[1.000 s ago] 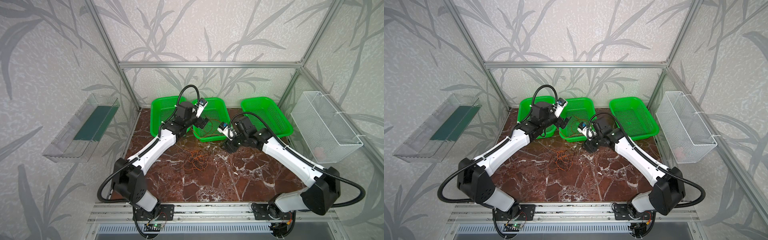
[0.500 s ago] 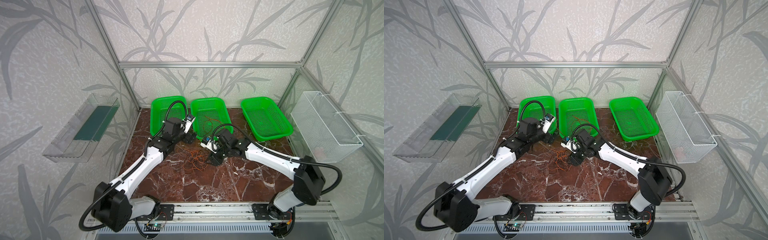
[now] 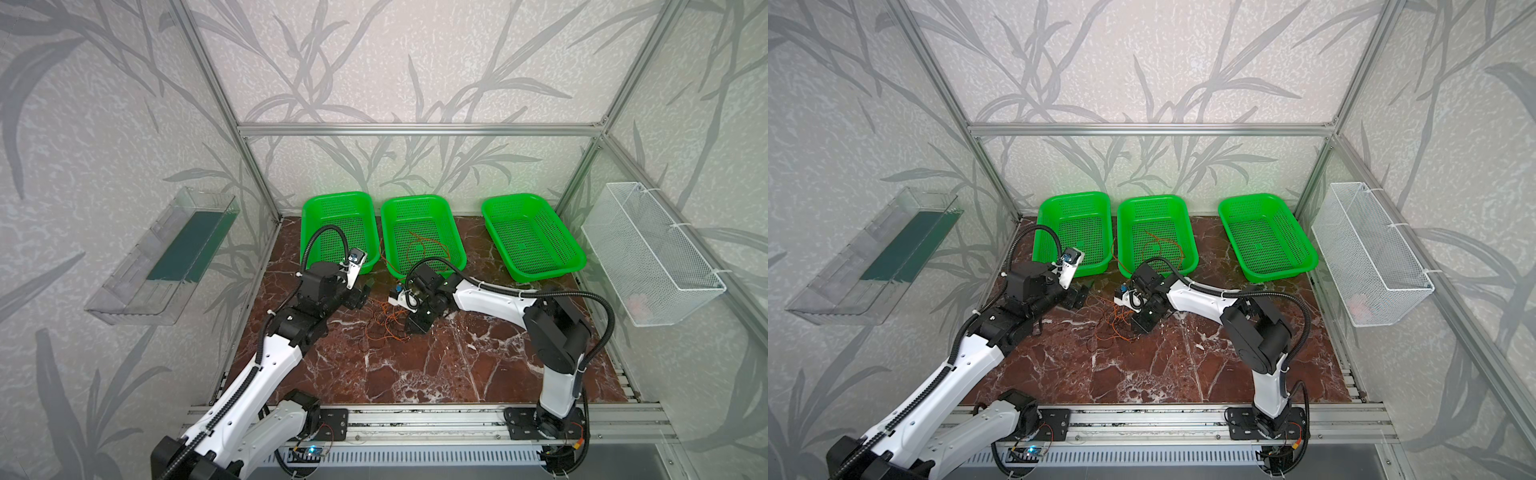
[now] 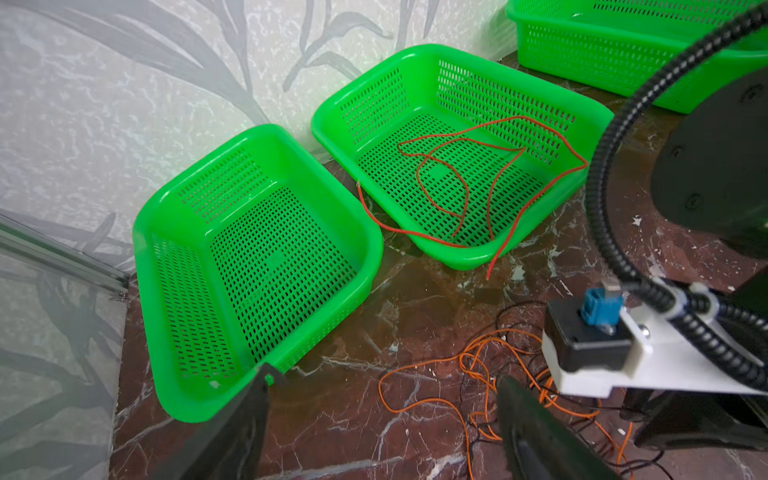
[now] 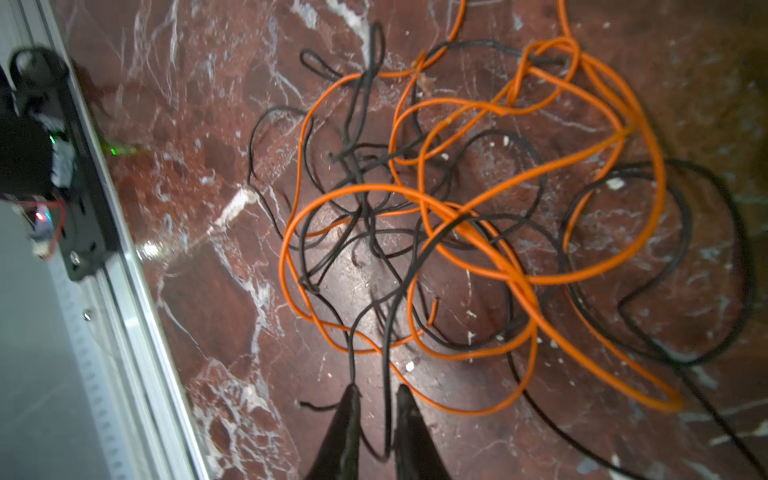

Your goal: Untangle the cables

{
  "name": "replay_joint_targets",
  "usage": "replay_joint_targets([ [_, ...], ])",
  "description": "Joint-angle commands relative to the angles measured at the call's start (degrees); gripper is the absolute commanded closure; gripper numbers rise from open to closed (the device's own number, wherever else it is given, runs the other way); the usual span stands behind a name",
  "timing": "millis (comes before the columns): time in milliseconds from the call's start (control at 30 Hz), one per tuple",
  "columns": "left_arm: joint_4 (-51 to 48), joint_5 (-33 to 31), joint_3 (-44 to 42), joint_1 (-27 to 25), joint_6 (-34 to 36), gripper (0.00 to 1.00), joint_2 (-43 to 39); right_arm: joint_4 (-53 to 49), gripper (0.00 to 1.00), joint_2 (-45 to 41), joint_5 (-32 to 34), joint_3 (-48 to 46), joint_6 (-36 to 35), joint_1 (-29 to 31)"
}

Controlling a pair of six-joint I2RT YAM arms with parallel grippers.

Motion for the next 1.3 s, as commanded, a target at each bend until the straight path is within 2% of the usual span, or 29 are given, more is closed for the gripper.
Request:
replay_joint_targets([
  [0,-0.76,2.36,-1.14,0.38,1.38,0.19,-1.72,-1.67,0.93,-2.95,0.26,0.42,-1.04,0.17],
  [67,0.08,4.82,-2.37,0.38,2.69,0.41,-2.61,-2.18,0.96,-6.78,2.14,-0.01,-2.04,0.12],
  [100,0.76,6.57,-3.16,0.38,3.29,0.47,-3.35,-2.82,0.98,-9.00,3.56,0.07,-2.93,0.12],
  [167,2.84,10.43,-4.96,0.38,3.83,0.49,-4.82,-4.28,1.00,-13.88,6.00,0.70,-4.86,-0.05],
  [300,8.46,18.29,-8.29,0.08,1.55,0.44,-6.47,-6.14,1.00,-20.92,8.83,3.29,-7.07,-1.27],
  [400,13.64,22.11,-10.05,-0.85,-2.63,0.35,-5.00,-4.78,1.00,-24.76,6.67,3.69,-9.41,-1.46],
  [500,19.47,23.42,-10.99,-3.02,-5.32,0.26,-3.18,-5.73,1.00,-25.78,6.18,5.52,-10.50,-1.46],
  [767,27.84,25.71,-11.81,-10.58,-4.59,0.20,3.70,-5.04,1.00,-27.16,8.80,10.18,-11.46,-1.89],
  [967,36.70,22.77,-14.33,-12.66,-2.12,0.18,6.07,-6.31,1.00,-27.21,6.58,18.31,-12.04,-2.51],
  [1133,44.19,15.42,-10.90,-15.43,0.21,0.17,11.00,-8.28,1.00,-26.22,4.10,23.91,-11.57,-2.51],
  [1267,46.94,10.45,-6.18,-17.23,0.79,0.23,14.33,-8.21,1.00,-26.37,3.63,25.21,-11.10,-3.23],
])
